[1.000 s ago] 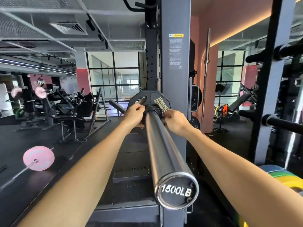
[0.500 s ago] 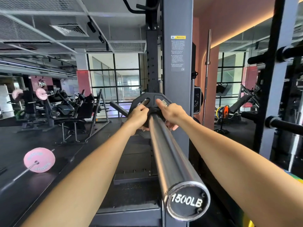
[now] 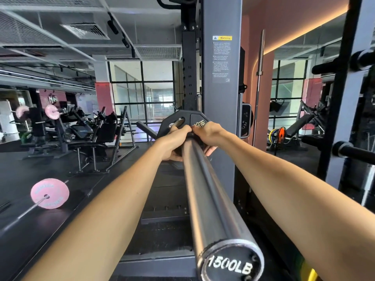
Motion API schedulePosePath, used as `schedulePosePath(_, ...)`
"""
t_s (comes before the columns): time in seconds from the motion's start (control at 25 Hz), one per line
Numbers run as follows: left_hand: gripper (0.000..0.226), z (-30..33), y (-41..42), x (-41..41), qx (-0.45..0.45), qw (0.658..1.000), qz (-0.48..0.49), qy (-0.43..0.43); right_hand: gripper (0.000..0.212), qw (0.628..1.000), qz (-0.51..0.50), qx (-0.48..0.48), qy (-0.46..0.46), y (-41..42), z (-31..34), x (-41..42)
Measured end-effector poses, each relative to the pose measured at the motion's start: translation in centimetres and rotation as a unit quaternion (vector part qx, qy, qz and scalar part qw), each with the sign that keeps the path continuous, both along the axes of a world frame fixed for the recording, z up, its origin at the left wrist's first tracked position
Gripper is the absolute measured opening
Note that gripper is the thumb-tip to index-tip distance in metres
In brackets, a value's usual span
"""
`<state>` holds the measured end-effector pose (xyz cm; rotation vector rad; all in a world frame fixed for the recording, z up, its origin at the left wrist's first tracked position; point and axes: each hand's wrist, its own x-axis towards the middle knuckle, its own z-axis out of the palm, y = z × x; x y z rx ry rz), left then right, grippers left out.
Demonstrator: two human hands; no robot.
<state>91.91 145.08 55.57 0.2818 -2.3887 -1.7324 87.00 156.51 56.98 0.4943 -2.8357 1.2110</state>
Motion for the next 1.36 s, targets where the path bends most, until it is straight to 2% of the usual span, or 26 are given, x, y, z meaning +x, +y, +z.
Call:
schedulePosePath(0.12,0.030,-0.5,0.2,-0.2,0.032,0.999,0.020,0.026,0.037,0.999,-0.007,0.003,0.043,-0.2,0.0,0.7)
schedulePosePath(0.28,0.025,-0.7,0.1,-0.6,0.062,0.997,0.022,0.030,0.035,0.991,-0.049,-0.055,0.108,-0.2,-0.6,1.2)
schedulePosePath(0.4,0.020,-1.3,0.1,-0.3,0.109,0.993,0.035,0.027,0.034,0.972,-0.084,-0.214,0.056,0.7,-2.2,0.6)
schedulePosePath(0.48,0.024,-1.8,0.1,0.1,0.163,0.986,0.019,0.018,0.039,0.964,-0.072,-0.256,0.012,1.4,-2.6,0.1)
schedulePosePath(0.64,0.036,-1.8,-0.4,0.5,0.168,0.986,-0.008,0.003,0.046,0.980,-0.029,-0.193,-0.034,2.0,-2.0,-0.2)
schedulePosePath(0.84,0.037,-1.7,0.0,3.2,0.150,0.989,-0.018,-0.006,0.048,0.993,-0.032,-0.114,-0.007,2.8,-2.1,2.2)
schedulePosePath(0.96,0.026,-1.7,1.0,5.9,0.150,0.988,-0.036,-0.002,0.044,0.992,-0.046,-0.117,-0.008,3.6,-2.0,4.9)
schedulePosePath(1.2,0.038,-2.1,1.9,10.1,0.165,0.983,-0.074,-0.005,0.041,0.991,-0.073,-0.101,-0.037,5.2,-2.0,10.8)
schedulePosePath(1.36,0.035,-2.1,3.2,14.0,0.155,0.984,-0.091,-0.013,0.040,0.990,-0.062,-0.113,-0.055,6.6,-2.2,14.4)
